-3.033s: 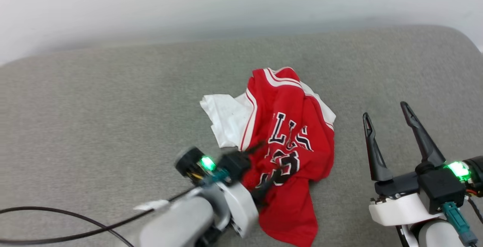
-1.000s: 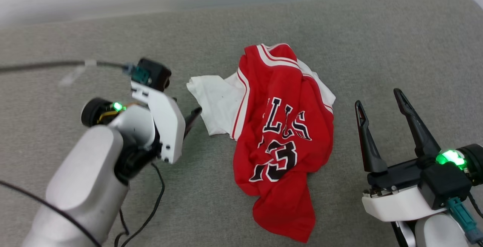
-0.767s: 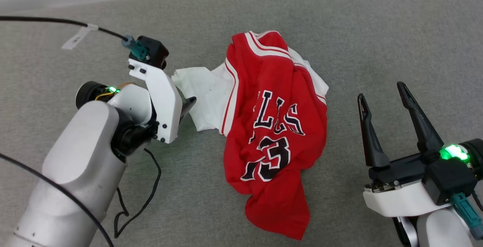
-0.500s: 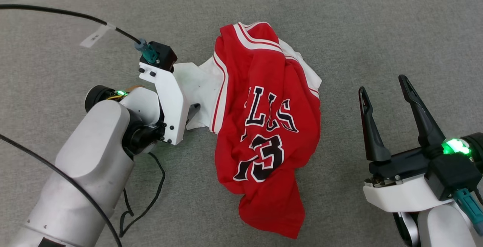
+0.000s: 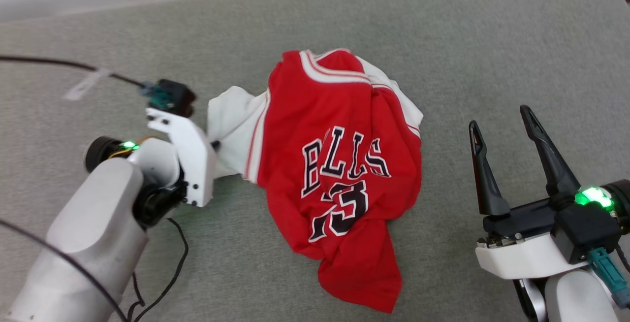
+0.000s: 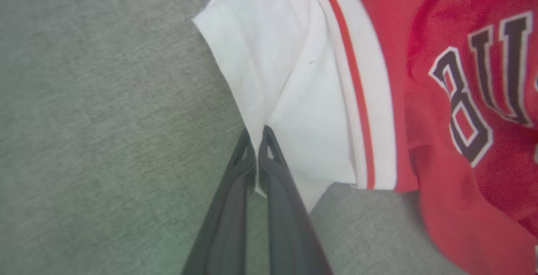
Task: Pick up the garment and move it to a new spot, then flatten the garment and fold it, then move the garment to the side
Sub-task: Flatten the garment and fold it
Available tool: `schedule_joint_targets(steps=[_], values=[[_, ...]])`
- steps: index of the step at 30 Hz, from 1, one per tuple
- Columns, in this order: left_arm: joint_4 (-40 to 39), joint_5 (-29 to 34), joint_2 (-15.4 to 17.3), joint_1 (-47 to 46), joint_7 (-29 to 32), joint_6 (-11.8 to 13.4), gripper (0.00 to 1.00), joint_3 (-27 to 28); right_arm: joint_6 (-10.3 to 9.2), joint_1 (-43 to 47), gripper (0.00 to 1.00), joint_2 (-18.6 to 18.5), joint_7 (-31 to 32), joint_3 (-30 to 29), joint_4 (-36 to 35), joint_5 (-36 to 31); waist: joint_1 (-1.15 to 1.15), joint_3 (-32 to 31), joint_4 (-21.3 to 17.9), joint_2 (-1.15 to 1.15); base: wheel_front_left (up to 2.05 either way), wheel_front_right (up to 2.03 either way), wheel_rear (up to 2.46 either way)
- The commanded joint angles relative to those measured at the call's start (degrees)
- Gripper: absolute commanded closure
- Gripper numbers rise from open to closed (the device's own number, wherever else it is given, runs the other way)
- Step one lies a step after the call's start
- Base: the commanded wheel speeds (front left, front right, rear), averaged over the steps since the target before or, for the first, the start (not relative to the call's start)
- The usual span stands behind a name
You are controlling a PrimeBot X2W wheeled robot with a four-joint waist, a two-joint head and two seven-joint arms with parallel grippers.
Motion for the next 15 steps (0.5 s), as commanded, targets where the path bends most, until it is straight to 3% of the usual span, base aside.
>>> schedule_joint_targets(steps=[1,5,15], values=[[-0.4,-0.5,0.7,1.7,-2.0,0.2,1.00,0.9,-0.03,0.9,0.00,0.1,-0.1,-0.2,0.3,-0.5,-0.01,-2.5,2.1,0.00,0.00,0.00,0.00],[-1.8,-0.8,2.5,4.1,-5.6,0.9,1.00,2.8,-0.04,1.6,0.00,0.1,-0.1,-0.3,0.7,-0.9,-0.01,-4.8,4.0,0.00,0.00,0.00,0.00],[-8.2,-2.3,7.0,17.5,-15.2,6.3,1.00,8.2,-0.04,3.9,0.00,0.1,-0.1,0.3,1.4,-1.4,-0.01,-9.1,8.3,0.00,0.00,0.00,0.00]])
